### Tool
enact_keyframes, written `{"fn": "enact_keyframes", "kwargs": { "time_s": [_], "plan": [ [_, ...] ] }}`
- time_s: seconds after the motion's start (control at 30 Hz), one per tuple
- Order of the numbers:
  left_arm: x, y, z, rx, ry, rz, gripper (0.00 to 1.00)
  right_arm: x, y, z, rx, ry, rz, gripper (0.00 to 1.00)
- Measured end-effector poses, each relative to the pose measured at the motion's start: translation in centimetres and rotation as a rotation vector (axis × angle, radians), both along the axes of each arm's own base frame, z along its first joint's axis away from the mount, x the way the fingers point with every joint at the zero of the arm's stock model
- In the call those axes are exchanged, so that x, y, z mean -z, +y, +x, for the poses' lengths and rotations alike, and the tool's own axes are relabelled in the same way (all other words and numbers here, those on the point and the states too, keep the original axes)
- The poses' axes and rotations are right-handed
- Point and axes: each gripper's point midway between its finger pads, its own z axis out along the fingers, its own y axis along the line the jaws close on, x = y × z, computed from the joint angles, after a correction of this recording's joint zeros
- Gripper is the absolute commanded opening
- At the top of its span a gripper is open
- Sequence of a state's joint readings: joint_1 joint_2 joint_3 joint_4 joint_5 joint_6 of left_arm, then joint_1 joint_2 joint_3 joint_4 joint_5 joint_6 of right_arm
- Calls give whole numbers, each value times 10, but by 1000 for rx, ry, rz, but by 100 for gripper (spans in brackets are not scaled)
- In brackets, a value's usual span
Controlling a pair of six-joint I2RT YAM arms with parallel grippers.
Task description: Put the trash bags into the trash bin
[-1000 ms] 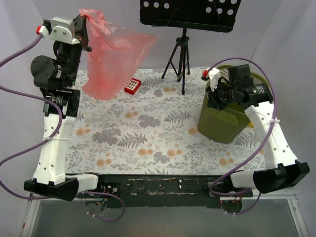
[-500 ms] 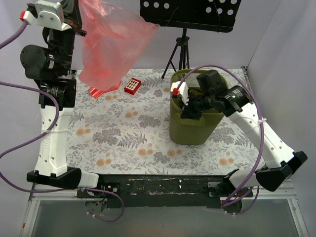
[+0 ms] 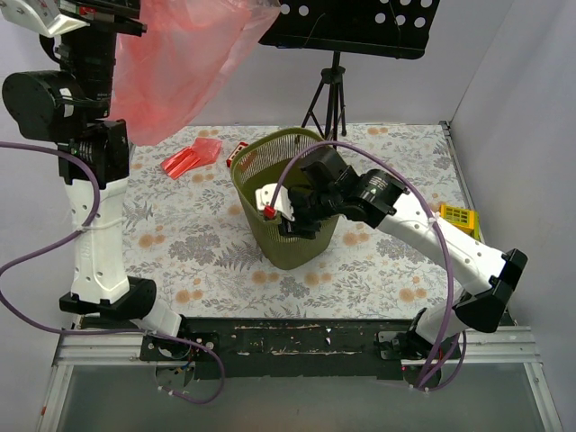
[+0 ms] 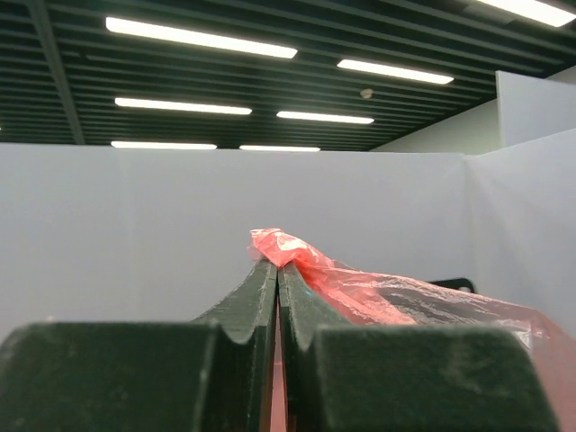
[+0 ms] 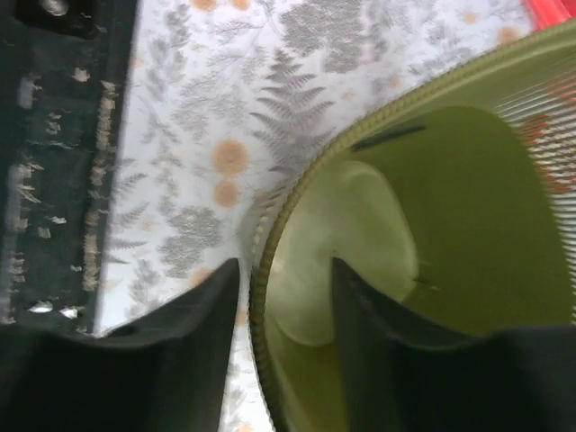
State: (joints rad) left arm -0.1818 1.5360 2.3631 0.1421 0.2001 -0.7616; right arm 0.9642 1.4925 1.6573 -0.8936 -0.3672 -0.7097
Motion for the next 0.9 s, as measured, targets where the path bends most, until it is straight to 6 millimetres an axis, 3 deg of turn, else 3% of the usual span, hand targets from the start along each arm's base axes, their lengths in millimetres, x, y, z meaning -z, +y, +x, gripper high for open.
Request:
{"fn": "enact_keyframes", "kwargs": {
  "time_s": [0.07, 0.17, 0.23, 0.37, 0.47, 0.57, 0.63, 0.7, 0.77, 0.9],
  "plan": [
    [3, -9, 4, 71, 23, -9, 0, -6, 1, 10, 33, -43, 16, 73],
    [12, -25, 14, 174, 72, -17, 0, -23, -7, 27, 112, -120, 55, 78],
    [19, -37, 22, 235, 104, -19, 0, -41, -22, 33, 172, -174, 97, 78],
    [33, -64, 40, 337, 163, -32, 0, -102, -72, 51, 361, -354, 218, 79],
    [41, -96, 43, 415, 184, -36, 0, -141, -137, 85, 616, -509, 300, 78],
    [48, -134, 34, 498, 191, -20, 0, -157, -215, 126, 933, -603, 292, 78],
    [49, -162, 19, 560, 179, -5, 0, -164, -252, 146, 1103, -619, 291, 77],
    [51, -185, 5, 611, 164, 13, 0, -168, -273, 163, 1212, -617, 303, 77],
    [52, -202, -8, 645, 152, 29, 0, -159, -290, 177, 1300, -589, 293, 77],
    [57, -210, -14, 645, 143, 45, 0, -149, -316, 185, 1420, -548, 297, 77]
  ]
}}
